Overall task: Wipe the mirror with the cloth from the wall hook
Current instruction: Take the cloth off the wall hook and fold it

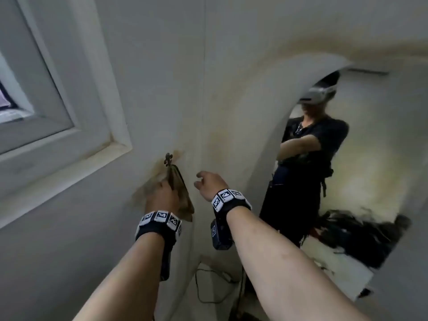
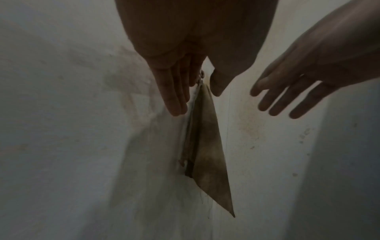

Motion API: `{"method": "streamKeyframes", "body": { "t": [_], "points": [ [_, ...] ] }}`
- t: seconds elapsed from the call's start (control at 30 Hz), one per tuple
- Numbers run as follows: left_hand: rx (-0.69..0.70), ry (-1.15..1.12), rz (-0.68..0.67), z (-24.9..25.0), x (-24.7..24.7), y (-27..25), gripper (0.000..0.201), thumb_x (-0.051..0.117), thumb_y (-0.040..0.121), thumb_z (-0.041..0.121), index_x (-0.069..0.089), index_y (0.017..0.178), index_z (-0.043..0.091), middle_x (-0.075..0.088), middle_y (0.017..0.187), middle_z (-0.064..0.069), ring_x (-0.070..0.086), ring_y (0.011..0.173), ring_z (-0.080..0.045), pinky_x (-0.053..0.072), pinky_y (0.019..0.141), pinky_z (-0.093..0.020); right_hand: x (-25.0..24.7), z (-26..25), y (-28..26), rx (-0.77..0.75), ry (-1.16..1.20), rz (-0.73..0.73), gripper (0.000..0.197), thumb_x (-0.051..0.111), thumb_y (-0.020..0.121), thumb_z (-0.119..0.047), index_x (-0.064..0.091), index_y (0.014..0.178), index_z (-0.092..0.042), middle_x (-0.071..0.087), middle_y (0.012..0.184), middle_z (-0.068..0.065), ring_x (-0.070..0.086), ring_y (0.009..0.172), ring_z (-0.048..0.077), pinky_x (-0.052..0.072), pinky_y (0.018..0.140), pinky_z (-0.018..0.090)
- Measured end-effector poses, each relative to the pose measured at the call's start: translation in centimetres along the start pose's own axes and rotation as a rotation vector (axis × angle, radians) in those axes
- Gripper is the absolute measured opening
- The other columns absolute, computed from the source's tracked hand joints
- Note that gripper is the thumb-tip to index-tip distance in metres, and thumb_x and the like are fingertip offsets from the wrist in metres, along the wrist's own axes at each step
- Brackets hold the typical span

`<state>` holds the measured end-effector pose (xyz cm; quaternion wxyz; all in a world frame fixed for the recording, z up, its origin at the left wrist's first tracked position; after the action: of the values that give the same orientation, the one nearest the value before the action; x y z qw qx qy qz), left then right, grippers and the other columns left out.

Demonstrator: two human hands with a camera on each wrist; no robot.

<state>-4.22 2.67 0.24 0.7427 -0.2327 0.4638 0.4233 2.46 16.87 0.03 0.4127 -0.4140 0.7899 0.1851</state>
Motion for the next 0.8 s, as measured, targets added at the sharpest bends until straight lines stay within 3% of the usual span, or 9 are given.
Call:
{"method": "streamKeyframes", "body": {
  "t": [0.13, 0.2, 0.27, 0.4, 0.5, 0.63, 0.7, 0.8],
  "points": [
    [0.010, 0.097, 0.020, 1.2, 0.9, 1.4, 0.030, 0.056, 0.090, 0.022, 0.055, 0.114, 0.006, 0.067, 0.099, -0.016, 0.066, 0.087, -0.034, 0.055, 0.075, -0.040, 2.4, -0.4, 3.2, 0.011, 0.068, -0.018, 0.038, 0.059, 0.091, -0.027, 0.059, 0.128, -0.016, 0.066, 0.122, 0.013, 0.061, 0.112, 0.030, 0.046, 0.095, 0.032],
    [-0.001, 0.104, 0.049, 1.5, 1.1, 1.9, 0.032, 0.057, 0.088, 0.019, 0.054, 0.117, 0.005, 0.067, 0.099, -0.016, 0.066, 0.087, -0.035, 0.056, 0.076, -0.043, 3.4, -0.7, 4.8, 0.001, 0.109, -0.012, 0.037, 0.062, 0.088, -0.028, 0.062, 0.124, -0.018, 0.069, 0.116, 0.012, 0.063, 0.107, 0.029, 0.048, 0.091, 0.031],
    [-0.028, 0.105, 0.076, 1.1, 1.4, 2.8, 0.033, 0.055, 0.090, 0.021, 0.054, 0.119, 0.004, 0.066, 0.104, -0.017, 0.065, 0.092, -0.036, 0.052, 0.076, -0.041, 3.6, -1.0, 5.9, -0.025, 0.137, 0.016, 0.032, 0.064, 0.087, -0.027, 0.067, 0.118, -0.021, 0.072, 0.108, 0.010, 0.066, 0.099, 0.028, 0.050, 0.086, 0.030],
    [-0.074, 0.104, 0.135, 0.1, 1.7, 4.8, 0.027, 0.041, 0.097, 0.024, 0.062, 0.102, 0.008, 0.068, 0.089, -0.013, 0.066, 0.080, -0.033, 0.046, 0.062, -0.034, 4.0, -1.7, 7.0, -0.091, 0.118, 0.025, 0.015, 0.063, 0.084, -0.017, 0.074, 0.095, -0.019, 0.074, 0.097, 0.009, 0.067, 0.091, 0.030, 0.055, 0.080, 0.034],
    [-0.117, 0.110, 0.125, -0.3, 1.3, 5.3, 0.028, 0.042, 0.098, 0.028, 0.063, 0.098, 0.010, 0.069, 0.092, -0.014, 0.067, 0.087, -0.034, 0.042, 0.065, -0.032, 3.4, -1.7, 6.9, -0.122, 0.128, 0.016, 0.009, 0.067, 0.081, -0.013, 0.075, 0.083, -0.017, 0.074, 0.090, 0.006, 0.067, 0.085, 0.027, 0.056, 0.081, 0.037],
    [-0.127, 0.083, 0.100, 0.0, 0.2, 5.5, 0.026, 0.041, 0.097, 0.028, 0.064, 0.099, 0.015, 0.068, 0.098, -0.013, 0.065, 0.090, -0.034, 0.043, 0.068, -0.033, 0.4, -1.8, 5.8, -0.158, 0.174, -0.004, 0.006, 0.070, 0.079, -0.009, 0.075, 0.081, -0.012, 0.073, 0.089, 0.006, 0.065, 0.086, 0.022, 0.048, 0.076, 0.026],
    [-0.121, 0.055, 0.119, 0.4, -0.5, 5.5, 0.026, 0.041, 0.097, 0.026, 0.064, 0.099, 0.014, 0.067, 0.098, -0.014, 0.065, 0.090, -0.035, 0.044, 0.067, -0.035, -1.8, -1.8, 5.2, -0.149, 0.174, 0.015, 0.008, 0.069, 0.077, -0.005, 0.073, 0.076, -0.012, 0.072, 0.088, 0.008, 0.064, 0.087, 0.024, 0.046, 0.074, 0.026],
    [0.056, -0.070, 0.153, 2.6, -1.3, 4.8, 0.018, 0.047, 0.093, 0.023, 0.060, 0.097, 0.011, 0.063, 0.110, -0.017, 0.060, 0.098, -0.037, 0.043, 0.072, -0.038, -5.0, -2.2, 3.9, -0.155, 0.159, 0.048, 0.011, 0.069, 0.075, -0.004, 0.068, 0.071, -0.015, 0.071, 0.086, 0.010, 0.063, 0.087, 0.026, 0.048, 0.075, 0.028]
  ]
}}
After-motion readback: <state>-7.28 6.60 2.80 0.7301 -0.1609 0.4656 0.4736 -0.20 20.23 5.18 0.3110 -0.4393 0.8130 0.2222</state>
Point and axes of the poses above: each hand's wrist, its own y-axis towards the middle knuckle, its own x-axis out of the palm, z = x × y, the point moved 5 cm from there along y, towards the middle knuckle
